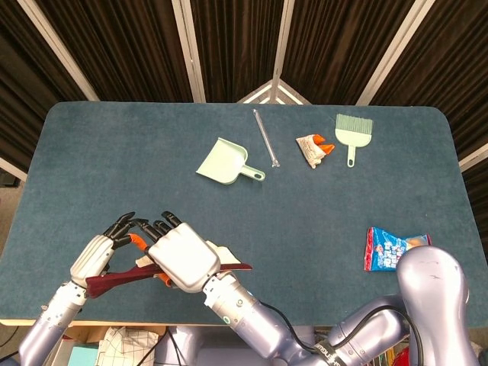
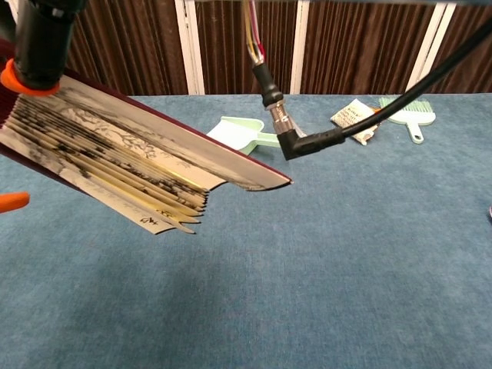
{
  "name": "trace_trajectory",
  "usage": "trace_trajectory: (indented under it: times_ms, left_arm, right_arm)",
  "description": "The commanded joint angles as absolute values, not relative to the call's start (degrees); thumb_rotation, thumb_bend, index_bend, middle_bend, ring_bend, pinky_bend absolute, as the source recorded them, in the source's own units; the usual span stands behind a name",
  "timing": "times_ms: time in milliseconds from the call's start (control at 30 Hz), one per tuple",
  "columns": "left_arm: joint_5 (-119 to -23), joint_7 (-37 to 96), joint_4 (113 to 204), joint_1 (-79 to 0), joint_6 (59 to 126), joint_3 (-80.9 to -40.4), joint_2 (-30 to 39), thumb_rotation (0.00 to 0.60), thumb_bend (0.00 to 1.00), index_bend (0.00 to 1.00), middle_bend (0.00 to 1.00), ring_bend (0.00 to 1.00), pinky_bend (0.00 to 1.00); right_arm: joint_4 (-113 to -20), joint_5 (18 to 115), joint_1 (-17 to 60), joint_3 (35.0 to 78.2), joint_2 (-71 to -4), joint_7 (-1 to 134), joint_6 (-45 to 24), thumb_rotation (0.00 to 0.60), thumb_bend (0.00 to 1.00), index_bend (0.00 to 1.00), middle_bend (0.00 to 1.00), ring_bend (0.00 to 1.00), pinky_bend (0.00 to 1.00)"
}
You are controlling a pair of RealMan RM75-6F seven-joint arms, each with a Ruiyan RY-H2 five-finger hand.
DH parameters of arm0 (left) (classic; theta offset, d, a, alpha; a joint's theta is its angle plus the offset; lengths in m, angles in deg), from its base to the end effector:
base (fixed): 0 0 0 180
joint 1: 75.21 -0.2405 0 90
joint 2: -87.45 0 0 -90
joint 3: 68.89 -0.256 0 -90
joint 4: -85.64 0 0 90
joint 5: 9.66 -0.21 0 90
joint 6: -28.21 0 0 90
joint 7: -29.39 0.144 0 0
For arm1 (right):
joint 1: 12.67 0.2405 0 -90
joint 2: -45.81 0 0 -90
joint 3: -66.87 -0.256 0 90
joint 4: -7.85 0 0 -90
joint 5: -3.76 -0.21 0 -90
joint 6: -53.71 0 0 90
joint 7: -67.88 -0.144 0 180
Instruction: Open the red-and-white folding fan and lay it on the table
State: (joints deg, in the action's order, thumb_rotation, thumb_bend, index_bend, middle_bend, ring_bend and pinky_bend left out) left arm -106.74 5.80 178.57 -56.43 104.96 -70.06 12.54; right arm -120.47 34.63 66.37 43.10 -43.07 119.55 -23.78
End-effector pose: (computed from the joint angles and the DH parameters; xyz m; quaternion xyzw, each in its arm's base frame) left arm -0.2240 0.2178 0.0633 -0.6161 -0.5045 -0.5335 0.2849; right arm 0.1303 -0.2343 0.0319 0.7940 -0.2809 0.4790 0.2472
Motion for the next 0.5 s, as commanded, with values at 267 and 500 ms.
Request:
trace_trajectory:
  times_ms: [267, 500]
  left_arm:
    - [-105.60, 5.39, 179.37, -55.17, 103.59, -69.52, 11.30, 0.600, 0.39, 0.50, 0.16, 0.00, 0.13]
    - [-106.00, 3.90, 179.50, -54.17, 103.02, -69.55, 9.61, 0.600, 0.38, 0.49, 0.16, 0.00, 0.13]
  right_arm:
    - [-121.23, 35.08, 66.33, 43.79, -42.55, 119.24, -23.78, 0.600, 0.43, 0.73, 0.14, 0.25, 0.18]
    - [-121.67, 35.81, 66.47, 44.19, -42.55, 118.87, -23.48, 0.600, 0.43, 0.73, 0.14, 0.25, 0.18]
